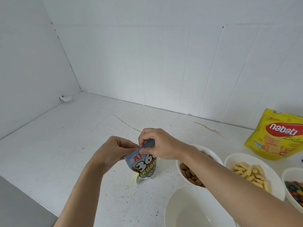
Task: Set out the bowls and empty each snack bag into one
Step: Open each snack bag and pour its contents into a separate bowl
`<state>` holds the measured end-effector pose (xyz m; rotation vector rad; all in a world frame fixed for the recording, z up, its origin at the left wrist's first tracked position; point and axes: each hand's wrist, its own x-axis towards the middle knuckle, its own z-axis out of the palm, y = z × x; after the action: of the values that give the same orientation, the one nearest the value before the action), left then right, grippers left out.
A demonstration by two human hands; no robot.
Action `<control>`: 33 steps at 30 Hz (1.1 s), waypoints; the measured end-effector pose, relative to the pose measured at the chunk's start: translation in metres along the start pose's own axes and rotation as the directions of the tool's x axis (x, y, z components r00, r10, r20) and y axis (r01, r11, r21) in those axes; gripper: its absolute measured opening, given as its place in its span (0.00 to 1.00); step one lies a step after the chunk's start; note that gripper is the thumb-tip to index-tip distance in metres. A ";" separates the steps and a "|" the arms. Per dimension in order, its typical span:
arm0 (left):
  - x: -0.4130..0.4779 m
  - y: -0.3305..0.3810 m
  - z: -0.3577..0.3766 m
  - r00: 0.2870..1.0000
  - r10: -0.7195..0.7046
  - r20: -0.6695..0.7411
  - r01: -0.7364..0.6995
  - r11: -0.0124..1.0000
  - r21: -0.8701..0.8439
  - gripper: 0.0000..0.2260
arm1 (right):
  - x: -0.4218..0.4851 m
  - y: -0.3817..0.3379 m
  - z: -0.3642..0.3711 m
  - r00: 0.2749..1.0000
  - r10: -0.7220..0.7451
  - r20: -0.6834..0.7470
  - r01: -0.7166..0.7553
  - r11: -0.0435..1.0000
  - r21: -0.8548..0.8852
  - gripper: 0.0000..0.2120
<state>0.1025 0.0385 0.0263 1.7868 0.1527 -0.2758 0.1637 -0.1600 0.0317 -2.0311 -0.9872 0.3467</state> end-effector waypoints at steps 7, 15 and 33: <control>0.001 -0.003 0.005 0.979 0.070 -0.191 -0.055 0.995 0.083 0.02 | -0.002 0.002 -0.002 1.000 0.022 -0.007 -0.022 0.999 0.023 0.04; -0.001 0.011 0.007 0.993 0.081 0.086 -0.093 0.984 0.149 0.13 | -0.003 0.011 0.002 0.975 0.009 -0.223 -0.029 0.996 -0.089 0.14; 0.002 0.023 0.027 0.969 0.163 -0.183 -0.106 0.952 0.289 0.12 | -0.024 0.009 -0.010 0.980 -0.082 -0.181 0.049 0.983 -0.178 0.07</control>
<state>0.1074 0.0063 0.0417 2.0938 0.1416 -0.0120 0.1579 -0.1864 0.0282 -2.1352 -0.9917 0.0327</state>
